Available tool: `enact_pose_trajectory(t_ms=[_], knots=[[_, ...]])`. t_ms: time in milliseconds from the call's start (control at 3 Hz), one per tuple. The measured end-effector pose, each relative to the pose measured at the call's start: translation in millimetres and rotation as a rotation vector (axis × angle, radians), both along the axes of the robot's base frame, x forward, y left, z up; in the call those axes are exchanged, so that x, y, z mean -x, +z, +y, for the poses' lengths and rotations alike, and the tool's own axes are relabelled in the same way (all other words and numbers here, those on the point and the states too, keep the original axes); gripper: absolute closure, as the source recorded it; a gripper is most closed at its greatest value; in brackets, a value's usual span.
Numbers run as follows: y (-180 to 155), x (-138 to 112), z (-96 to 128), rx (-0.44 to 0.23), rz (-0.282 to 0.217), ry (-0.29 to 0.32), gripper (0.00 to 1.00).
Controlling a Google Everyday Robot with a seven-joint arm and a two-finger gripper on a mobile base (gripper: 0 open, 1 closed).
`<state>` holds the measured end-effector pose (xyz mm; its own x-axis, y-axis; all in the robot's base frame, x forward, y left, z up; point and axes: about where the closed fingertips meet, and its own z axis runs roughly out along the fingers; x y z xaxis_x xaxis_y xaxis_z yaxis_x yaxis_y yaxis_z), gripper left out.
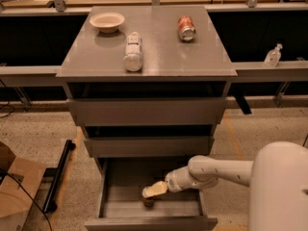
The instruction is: Pick orange can from bottom drawer and place on counter
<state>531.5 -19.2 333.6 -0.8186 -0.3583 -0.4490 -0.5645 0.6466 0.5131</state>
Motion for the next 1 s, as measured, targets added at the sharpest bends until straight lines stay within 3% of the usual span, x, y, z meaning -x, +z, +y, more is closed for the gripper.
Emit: enact_pose_trajectory(t_ms=[333, 667, 1000], knots=[[-29, -23, 5, -0.003, -0.053, -0.001, 0.0], [-34, -26, 5, -0.005, -0.056, -0.005, 0.0], [-50, -24, 8, 0.025, -0.01, -0.023, 0.0]])
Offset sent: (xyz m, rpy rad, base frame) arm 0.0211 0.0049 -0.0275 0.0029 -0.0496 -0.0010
